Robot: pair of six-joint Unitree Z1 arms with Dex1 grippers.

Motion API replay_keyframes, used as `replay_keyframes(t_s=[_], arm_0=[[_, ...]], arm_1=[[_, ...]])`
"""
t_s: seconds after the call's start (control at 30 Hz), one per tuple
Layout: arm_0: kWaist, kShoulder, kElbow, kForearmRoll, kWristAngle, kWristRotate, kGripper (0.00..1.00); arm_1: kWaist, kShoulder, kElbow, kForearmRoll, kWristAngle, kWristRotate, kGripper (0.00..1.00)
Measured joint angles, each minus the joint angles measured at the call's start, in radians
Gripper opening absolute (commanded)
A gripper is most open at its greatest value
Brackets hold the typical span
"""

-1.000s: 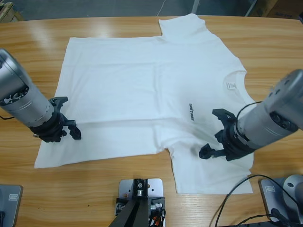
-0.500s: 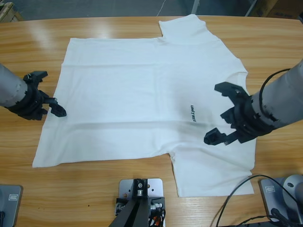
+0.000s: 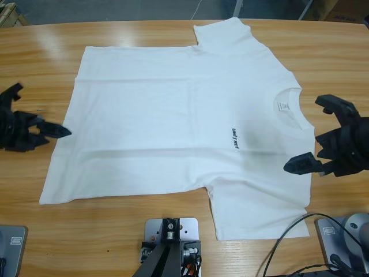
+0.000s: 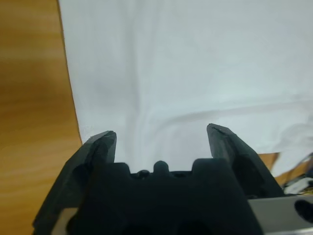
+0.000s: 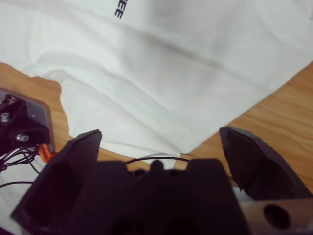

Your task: Fold clothes

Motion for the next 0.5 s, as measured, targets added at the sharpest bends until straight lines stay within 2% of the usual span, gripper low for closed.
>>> replay_keyframes(t_s=[0.1,0.2,0.33,0.5], arm_0=[[0.000,-0.107,0.059,-0.015,-0.026,-0.070,0.678],[0.001,-0.169,0.057,0.015,-0.070,-0.087,0.766],[0.001,-0.218,0.019,0.183,-0.089,-0.086,0.766],[0.001,-0.280,0.084,0.223,-0.100,-0.132,0.779]], arm_1=[[0.000,0.002,0.011,-0.024,0.014,0.004,1.000],[-0.001,0.019,0.015,-0.049,0.020,0.010,1.000],[-0.001,0.025,0.018,-0.064,0.025,0.013,1.000],[-0.001,0.028,0.022,-0.087,0.039,0.013,1.000]])
